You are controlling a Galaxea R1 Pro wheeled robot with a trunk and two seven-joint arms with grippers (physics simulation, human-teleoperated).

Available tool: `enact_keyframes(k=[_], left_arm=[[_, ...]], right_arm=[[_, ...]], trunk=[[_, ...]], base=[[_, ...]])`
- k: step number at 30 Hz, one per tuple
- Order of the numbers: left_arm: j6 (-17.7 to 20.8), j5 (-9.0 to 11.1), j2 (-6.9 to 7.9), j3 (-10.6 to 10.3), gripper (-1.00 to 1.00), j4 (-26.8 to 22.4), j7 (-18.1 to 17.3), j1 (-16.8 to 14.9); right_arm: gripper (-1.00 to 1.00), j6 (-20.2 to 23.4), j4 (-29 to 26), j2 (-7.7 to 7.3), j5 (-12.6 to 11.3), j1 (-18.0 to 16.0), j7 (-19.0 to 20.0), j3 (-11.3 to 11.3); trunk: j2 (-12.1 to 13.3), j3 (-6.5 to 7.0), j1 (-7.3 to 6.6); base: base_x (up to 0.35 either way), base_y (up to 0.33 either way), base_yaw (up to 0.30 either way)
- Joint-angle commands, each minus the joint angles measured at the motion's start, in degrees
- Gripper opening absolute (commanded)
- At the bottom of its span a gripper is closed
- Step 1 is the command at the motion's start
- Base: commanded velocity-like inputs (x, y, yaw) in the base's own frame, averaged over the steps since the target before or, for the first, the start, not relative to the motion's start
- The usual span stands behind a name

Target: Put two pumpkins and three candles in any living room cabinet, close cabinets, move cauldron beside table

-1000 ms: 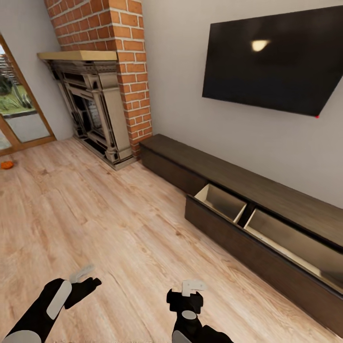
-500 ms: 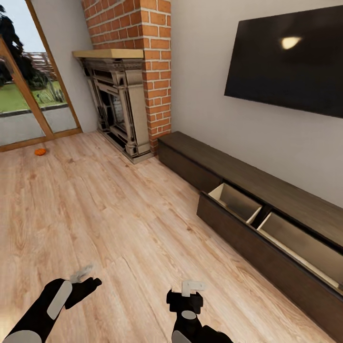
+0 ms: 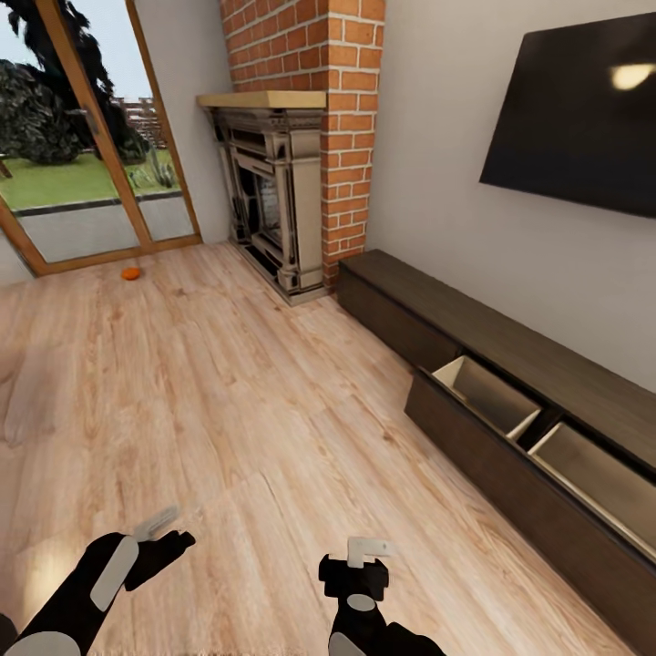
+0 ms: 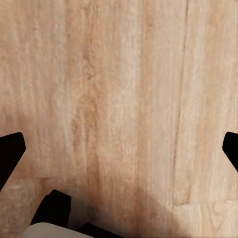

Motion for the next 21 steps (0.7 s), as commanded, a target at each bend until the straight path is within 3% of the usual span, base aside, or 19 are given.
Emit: enact_keyframes(k=[1, 10, 21], left_arm=[[0.27, 0.59, -0.01, 0.06, 1.0, -0.1, 0.47, -0.01], [0.27, 0.61, -0.05, 0.01, 1.0, -0.1, 0.52, -0.01], [0.27, 0.61, -0.1, -0.03, 1.0, -0.1, 0.53, -0.01]], right_arm=[[1.0, 0.39, -0.07, -0.01, -0.11, -0.07, -0.37, 0.12], [1.0, 0.33, -0.06, -0.01, -0.11, -0.07, -0.31, 0.16], [1.0, 0.33, -0.05, -0.05, -0.11, -0.07, -0.29, 0.12]], trunk=[[-0.03, -0.07, 0.0], [-0.03, -0.27, 0.0], [-0.03, -0.5, 0.0]], base=[[-0.001, 0.0, 0.273], [-0.008, 0.0, 0.273], [-0.111, 0.0, 0.273]])
